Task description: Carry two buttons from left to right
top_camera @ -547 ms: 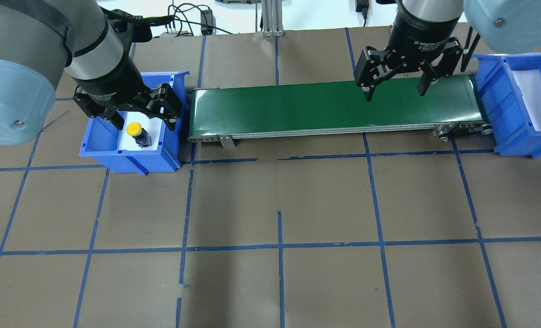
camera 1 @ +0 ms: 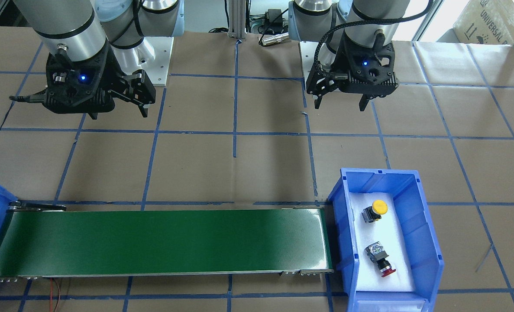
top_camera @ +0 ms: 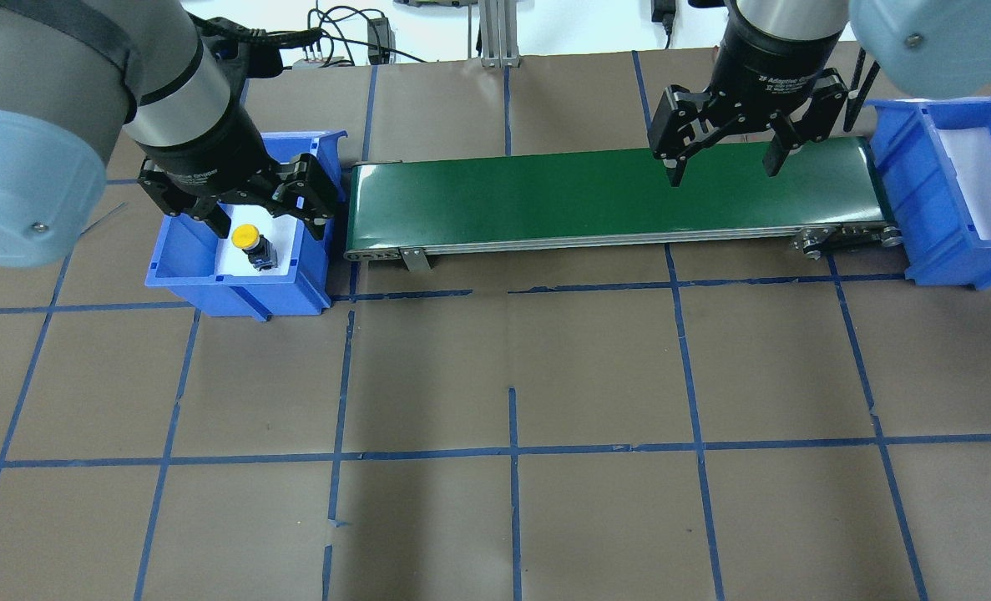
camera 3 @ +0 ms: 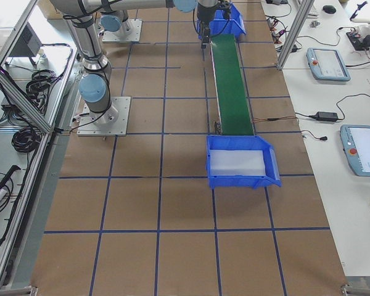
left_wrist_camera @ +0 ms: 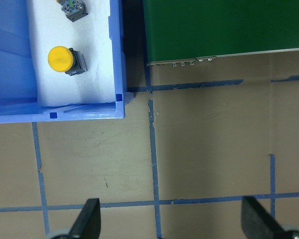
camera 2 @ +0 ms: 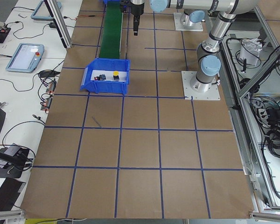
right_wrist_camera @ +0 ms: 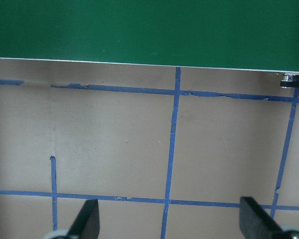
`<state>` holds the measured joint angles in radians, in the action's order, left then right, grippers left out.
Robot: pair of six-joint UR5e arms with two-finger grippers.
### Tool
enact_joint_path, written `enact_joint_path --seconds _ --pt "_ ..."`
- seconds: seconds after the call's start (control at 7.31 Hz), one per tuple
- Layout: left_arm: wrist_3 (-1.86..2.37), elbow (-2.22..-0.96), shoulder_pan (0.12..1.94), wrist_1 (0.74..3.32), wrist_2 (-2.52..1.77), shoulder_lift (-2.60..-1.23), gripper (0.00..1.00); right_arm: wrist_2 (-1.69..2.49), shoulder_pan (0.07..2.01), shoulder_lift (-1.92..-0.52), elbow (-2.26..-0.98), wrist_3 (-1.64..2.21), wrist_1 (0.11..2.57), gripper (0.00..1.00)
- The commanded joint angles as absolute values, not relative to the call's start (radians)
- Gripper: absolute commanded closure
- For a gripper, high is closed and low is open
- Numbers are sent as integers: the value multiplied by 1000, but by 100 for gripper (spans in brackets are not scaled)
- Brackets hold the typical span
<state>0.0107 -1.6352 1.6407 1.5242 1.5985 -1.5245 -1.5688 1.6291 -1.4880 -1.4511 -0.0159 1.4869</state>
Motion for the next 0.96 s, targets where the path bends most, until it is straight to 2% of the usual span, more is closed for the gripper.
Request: enact_joint_path --seconds 0.0,0.82 --pt "11 -1635 1641 1525 1598 -1523 0 -1569 1628 -1488 -1453 -17 1486 0" --pt "12 -1612 1634 1517 1595 -1549 0 -1566 1629 -1499 -1470 -17 1485 0"
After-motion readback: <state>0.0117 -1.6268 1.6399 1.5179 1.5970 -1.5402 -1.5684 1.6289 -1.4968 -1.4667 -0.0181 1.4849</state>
